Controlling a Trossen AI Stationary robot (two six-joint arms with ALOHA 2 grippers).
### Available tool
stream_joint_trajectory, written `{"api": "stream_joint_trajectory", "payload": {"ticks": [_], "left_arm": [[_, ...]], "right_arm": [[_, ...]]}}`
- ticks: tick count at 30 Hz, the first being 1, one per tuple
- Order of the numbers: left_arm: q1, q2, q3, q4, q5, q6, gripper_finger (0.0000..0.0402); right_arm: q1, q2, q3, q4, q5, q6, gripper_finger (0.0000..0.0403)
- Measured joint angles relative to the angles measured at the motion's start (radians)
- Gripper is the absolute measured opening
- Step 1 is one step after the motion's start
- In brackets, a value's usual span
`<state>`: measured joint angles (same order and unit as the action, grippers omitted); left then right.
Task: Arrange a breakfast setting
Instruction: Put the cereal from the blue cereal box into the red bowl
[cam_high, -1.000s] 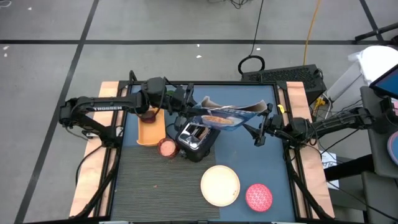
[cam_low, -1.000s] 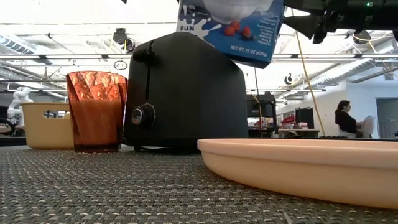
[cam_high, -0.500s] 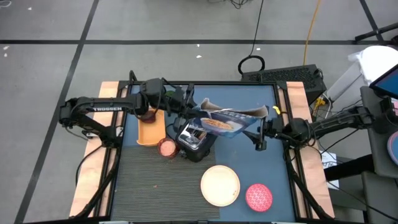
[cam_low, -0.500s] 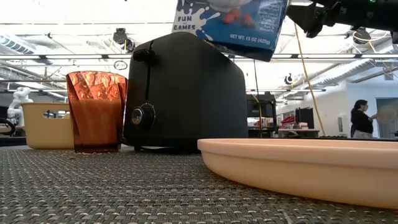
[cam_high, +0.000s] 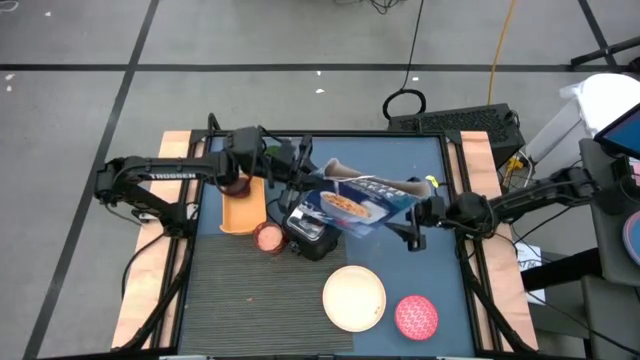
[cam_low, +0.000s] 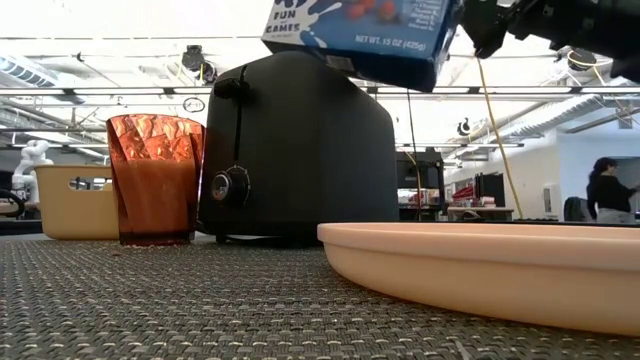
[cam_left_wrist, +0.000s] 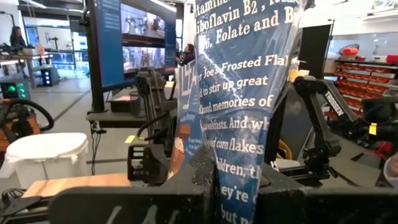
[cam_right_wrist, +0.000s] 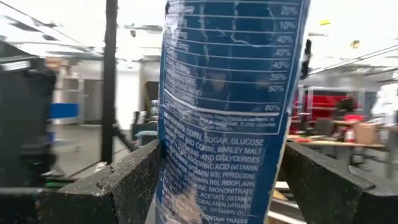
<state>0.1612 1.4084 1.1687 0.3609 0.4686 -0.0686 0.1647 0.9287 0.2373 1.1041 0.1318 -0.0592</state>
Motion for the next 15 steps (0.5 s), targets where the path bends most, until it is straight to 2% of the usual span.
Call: {"api": "stream_joint_trajectory", "payload": {"ticks": [5,15], "left_arm": [[0.0,0.001,0.0,0.002,-0.043,0.009,0.0023],[0.001,0.001,0.0,0.006,-0.05,0.013,0.0023]], "right_arm": [[0.0,0.002,0.0,-0.001,-0.028,0.043,0.0313],[0.0,0.001,0.0,0.0,-0.028,0.059,0.0313]]}}
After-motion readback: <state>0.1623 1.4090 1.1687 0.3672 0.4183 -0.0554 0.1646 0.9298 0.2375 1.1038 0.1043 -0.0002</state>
